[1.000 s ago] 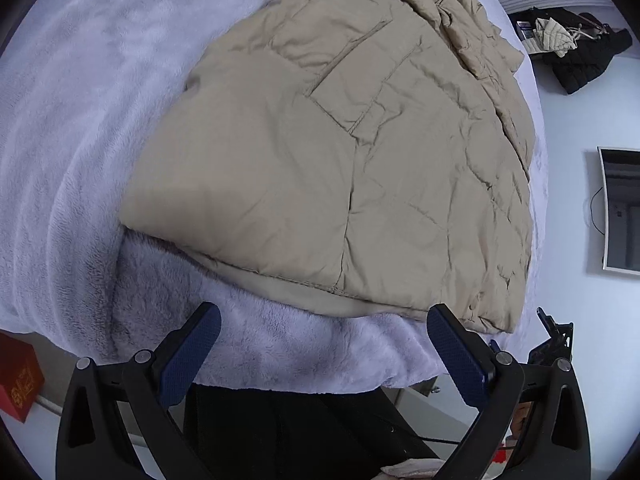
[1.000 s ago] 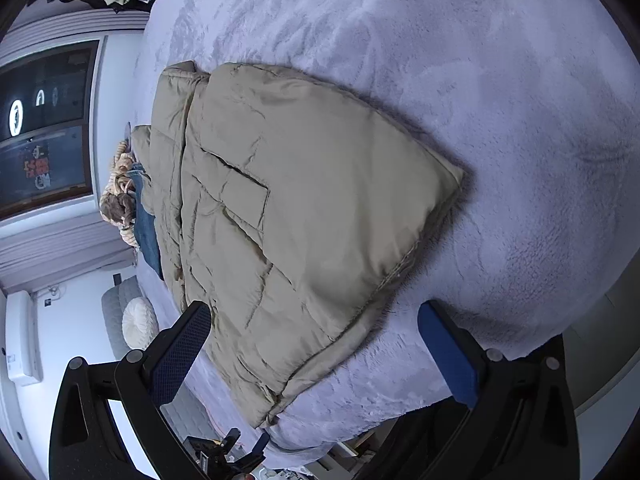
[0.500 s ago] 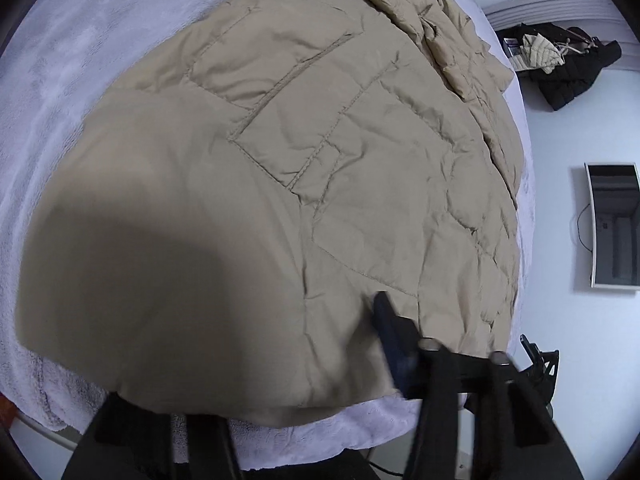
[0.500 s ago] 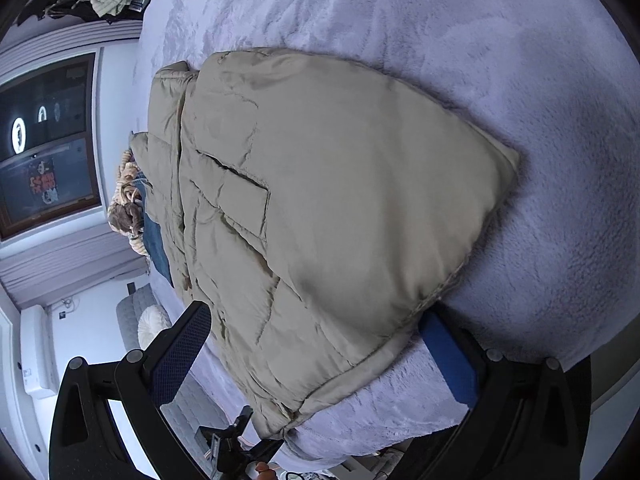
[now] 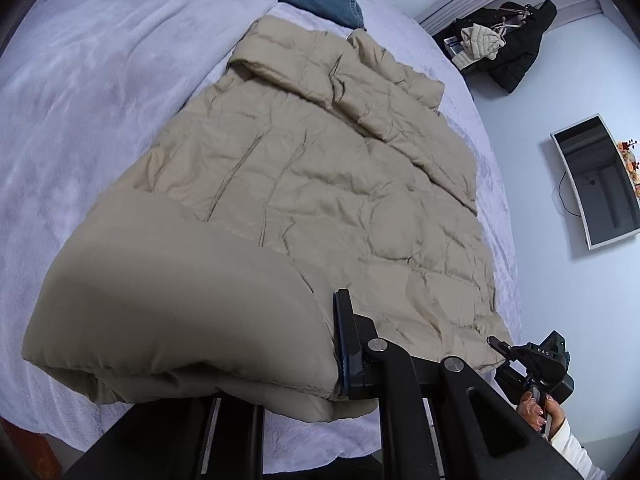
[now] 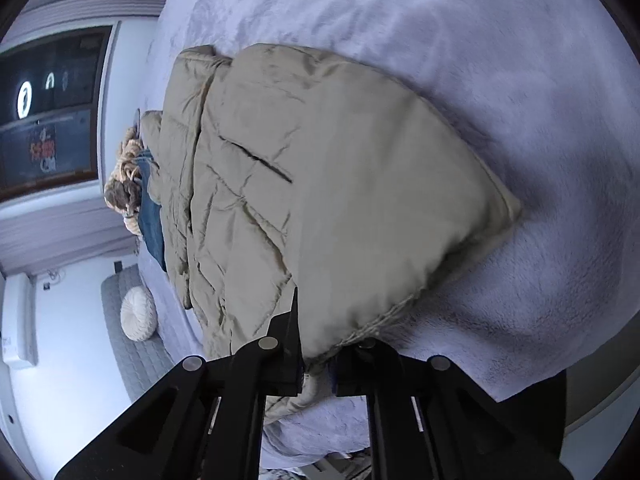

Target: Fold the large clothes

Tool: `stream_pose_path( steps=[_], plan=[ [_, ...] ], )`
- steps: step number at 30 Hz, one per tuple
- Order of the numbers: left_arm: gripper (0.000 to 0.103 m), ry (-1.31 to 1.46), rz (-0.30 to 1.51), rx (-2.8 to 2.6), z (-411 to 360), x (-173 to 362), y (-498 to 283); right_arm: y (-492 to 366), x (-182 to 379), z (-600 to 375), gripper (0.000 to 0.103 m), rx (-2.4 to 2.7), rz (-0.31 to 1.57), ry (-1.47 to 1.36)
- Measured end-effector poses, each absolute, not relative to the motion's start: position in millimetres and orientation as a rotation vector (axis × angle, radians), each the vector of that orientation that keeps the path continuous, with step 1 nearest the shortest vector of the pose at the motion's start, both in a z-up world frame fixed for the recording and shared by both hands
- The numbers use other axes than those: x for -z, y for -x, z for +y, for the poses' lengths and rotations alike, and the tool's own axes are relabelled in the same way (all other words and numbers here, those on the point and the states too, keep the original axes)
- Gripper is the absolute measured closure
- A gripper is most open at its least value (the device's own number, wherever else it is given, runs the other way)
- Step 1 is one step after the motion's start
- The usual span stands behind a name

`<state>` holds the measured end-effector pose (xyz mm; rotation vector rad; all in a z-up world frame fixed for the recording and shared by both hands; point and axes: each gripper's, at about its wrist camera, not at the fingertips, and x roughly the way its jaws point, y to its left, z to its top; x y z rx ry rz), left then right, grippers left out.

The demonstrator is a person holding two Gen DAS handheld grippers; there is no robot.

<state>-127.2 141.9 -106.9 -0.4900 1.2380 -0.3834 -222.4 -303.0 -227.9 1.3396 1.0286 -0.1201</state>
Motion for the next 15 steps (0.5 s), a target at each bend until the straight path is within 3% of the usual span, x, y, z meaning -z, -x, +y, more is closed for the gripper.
stream_pose_path(
  steps=[15],
  plan=[
    [0.088, 0.398, 0.959, 0.322, 115, -7, 20, 88, 82, -311, 0.096, -0.021, 0.967, -0.772]
  ],
)
